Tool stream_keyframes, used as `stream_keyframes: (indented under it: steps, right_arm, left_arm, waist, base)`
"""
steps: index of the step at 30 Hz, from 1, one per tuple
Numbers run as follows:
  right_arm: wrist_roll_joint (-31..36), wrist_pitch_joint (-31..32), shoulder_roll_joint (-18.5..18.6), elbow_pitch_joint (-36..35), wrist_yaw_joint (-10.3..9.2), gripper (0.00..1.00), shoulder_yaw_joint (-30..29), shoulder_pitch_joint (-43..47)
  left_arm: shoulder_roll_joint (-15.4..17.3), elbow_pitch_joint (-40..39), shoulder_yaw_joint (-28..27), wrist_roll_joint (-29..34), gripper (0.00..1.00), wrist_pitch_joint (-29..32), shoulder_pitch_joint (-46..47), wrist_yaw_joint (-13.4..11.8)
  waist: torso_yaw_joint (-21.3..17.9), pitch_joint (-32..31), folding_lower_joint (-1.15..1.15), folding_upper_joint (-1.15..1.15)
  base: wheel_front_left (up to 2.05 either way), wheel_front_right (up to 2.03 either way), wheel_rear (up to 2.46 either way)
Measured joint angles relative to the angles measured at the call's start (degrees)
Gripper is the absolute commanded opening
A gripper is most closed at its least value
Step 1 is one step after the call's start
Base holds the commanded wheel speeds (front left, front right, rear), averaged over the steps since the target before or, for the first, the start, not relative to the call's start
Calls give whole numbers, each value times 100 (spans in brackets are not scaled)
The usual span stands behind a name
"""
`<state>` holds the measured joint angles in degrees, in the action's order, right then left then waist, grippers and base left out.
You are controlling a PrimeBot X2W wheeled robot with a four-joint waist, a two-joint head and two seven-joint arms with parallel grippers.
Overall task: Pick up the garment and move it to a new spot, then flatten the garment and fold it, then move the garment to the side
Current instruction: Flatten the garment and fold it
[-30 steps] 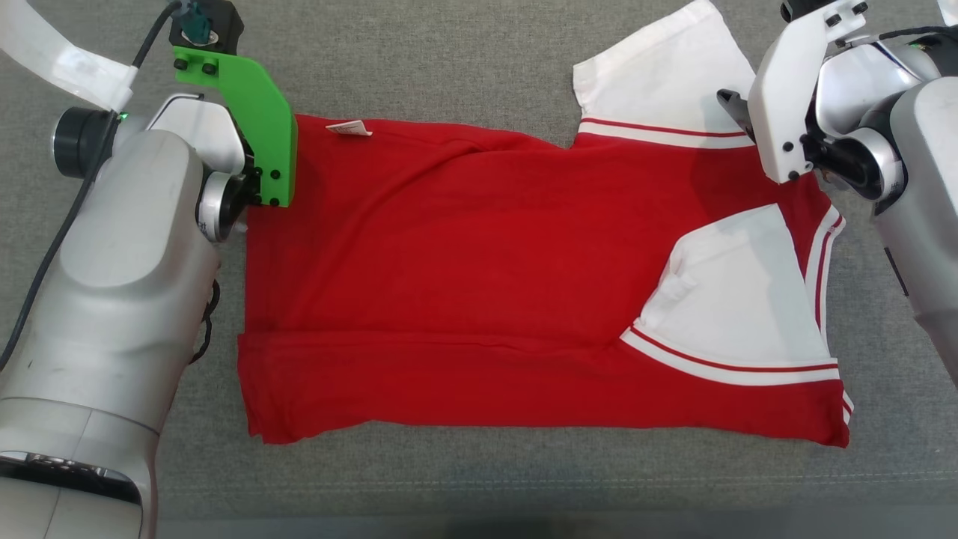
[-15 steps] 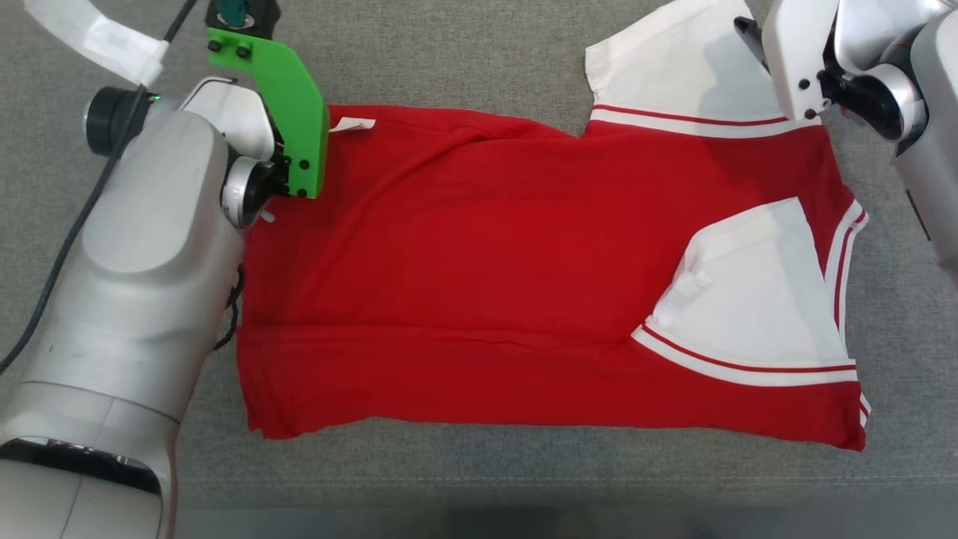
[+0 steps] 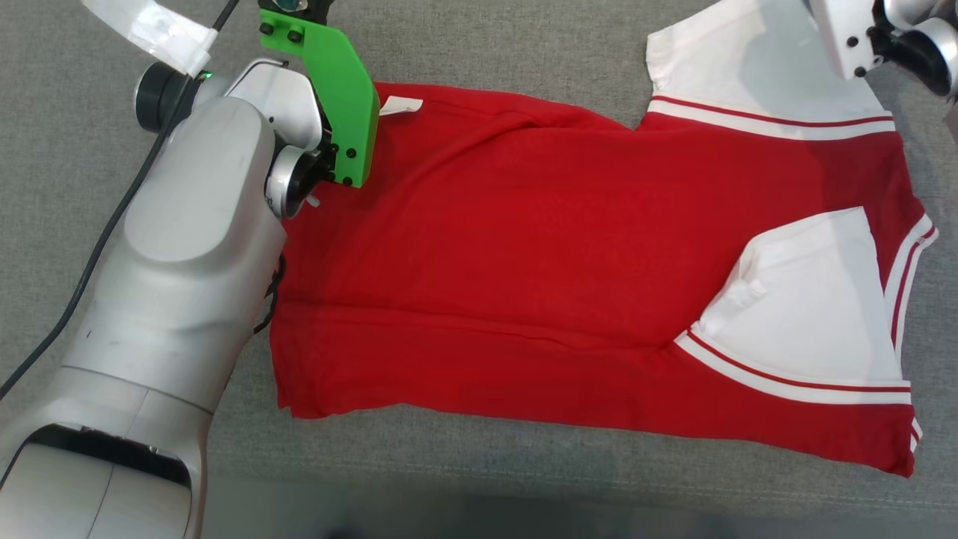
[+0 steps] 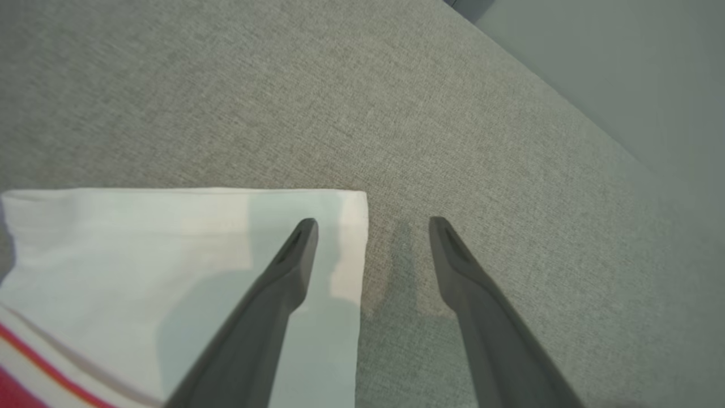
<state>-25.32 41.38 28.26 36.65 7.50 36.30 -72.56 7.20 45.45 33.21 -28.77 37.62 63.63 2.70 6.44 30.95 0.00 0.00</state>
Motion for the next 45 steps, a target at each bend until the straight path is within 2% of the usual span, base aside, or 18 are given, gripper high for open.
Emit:
stream_keyframes:
  steps: [8,10,14,15,16,17,18,19,24,33,41,45]
  right_arm:
    - [57,-686,-30,638,0,100,82,-134]
    - [52,-788,-82,797,0,98,31,-174]
    - [9,-860,-200,1020,-5,88,63,-157]
    - [-41,-871,-229,1066,-5,71,66,-144]
    - [-86,-872,-246,1106,-5,40,77,-141]
    - [-94,-879,-272,1127,-4,26,105,-137]
    - [-114,-896,-302,1141,-4,3,129,-125]
    - [-124,-906,-328,1150,-2,0,174,-111]
    - [-146,-1129,-339,1168,1,0,294,-81]
    - [-81,-2184,-216,1156,4,0,186,40]
    - [-396,-2438,-168,846,4,0,357,339]
    - [-592,-2646,32,568,4,0,399,506]
  left_arm:
    - [-111,-9,60,-45,0,-167,176,65]
    - [-124,-3,73,-46,0,-194,209,77]
    - [-145,56,101,-73,0,-234,246,87]
    - [-145,73,104,-89,0,-241,252,88]
    - [-146,89,107,-91,0,-243,255,90]
    - [-148,110,112,-94,0,-248,260,90]
    - [-149,127,118,-98,0,-270,263,91]
    - [-151,145,121,-104,0,-285,264,92]
    - [-122,225,149,-105,0,-350,267,92]
    - [-92,333,186,-102,0,-719,235,78]
    - [-70,374,177,-102,0,-1061,130,11]
    - [-52,282,123,-105,0,-1370,49,-68]
  waist:
    - [170,248,0,0]
    - [191,288,0,0]
    - [201,313,0,0]
    - [195,311,0,0]
    - [189,309,0,0]
    - [182,305,0,0]
    - [175,298,0,0]
    - [165,292,0,0]
    - [96,252,0,0]
    - [-33,78,0,0]
    - [-96,-120,0,0]
    - [-93,-252,0,0]
  base:
    - [0,0,0]
    - [0,0,0]
    - [0,0,0]
    - [0,0,0]
    - [0,0,0]
    - [0,0,0]
    - [0,0,0]
    - [0,0,0]
    - [0,0,0]
    - [0,0,0]
    - [0,0,0]
    - [0,0,0]
